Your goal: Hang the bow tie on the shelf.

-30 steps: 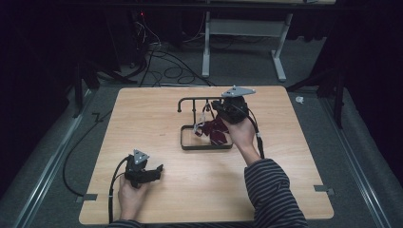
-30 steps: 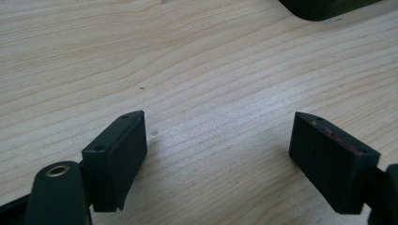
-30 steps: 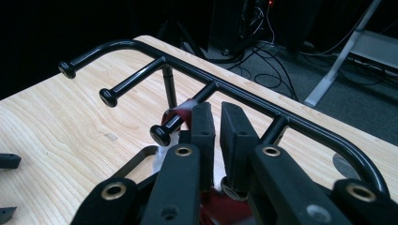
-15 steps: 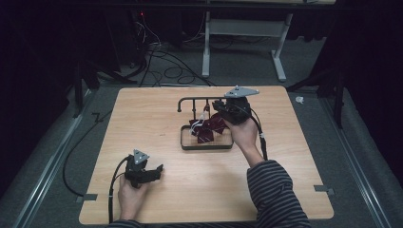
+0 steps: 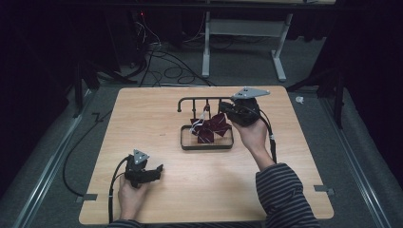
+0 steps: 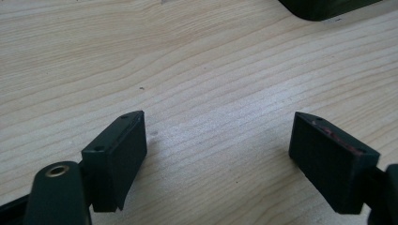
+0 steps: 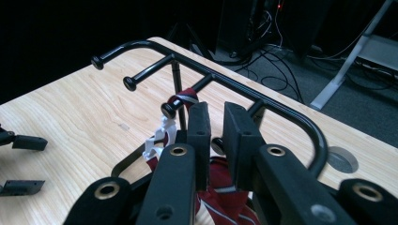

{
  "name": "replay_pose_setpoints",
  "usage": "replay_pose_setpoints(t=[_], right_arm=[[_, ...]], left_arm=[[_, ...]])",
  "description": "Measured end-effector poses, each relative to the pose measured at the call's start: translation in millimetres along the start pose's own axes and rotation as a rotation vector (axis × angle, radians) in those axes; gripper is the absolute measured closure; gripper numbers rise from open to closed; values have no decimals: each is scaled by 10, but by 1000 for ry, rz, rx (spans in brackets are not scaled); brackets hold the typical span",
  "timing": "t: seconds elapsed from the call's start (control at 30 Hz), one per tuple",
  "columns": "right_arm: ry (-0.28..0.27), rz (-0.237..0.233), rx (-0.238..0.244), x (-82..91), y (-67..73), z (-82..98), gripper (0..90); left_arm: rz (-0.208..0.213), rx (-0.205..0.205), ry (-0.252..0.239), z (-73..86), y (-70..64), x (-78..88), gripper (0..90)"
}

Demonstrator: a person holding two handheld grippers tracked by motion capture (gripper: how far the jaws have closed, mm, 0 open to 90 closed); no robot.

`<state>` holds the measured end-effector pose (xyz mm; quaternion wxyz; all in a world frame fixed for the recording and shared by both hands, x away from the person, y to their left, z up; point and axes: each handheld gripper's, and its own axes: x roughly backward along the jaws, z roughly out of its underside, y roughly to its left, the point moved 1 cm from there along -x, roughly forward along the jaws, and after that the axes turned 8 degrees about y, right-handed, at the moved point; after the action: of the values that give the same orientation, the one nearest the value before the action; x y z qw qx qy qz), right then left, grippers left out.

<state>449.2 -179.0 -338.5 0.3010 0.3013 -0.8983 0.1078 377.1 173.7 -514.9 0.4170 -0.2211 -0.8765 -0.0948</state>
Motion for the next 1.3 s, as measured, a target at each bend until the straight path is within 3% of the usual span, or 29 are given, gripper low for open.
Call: replay_pose_setpoints(t=[0.17,0.6,1.3], right_arm=[[-7,-30,-15,90,-74,50,791],[-6,-40,-43,235,-183,212,757],[-26,5,-108,459,-379,571,750]], left_arm=[[0,0,0,0,0,0,199],[0,0,0,0,1,0,199],[1,0,0,0,1,0,199]])
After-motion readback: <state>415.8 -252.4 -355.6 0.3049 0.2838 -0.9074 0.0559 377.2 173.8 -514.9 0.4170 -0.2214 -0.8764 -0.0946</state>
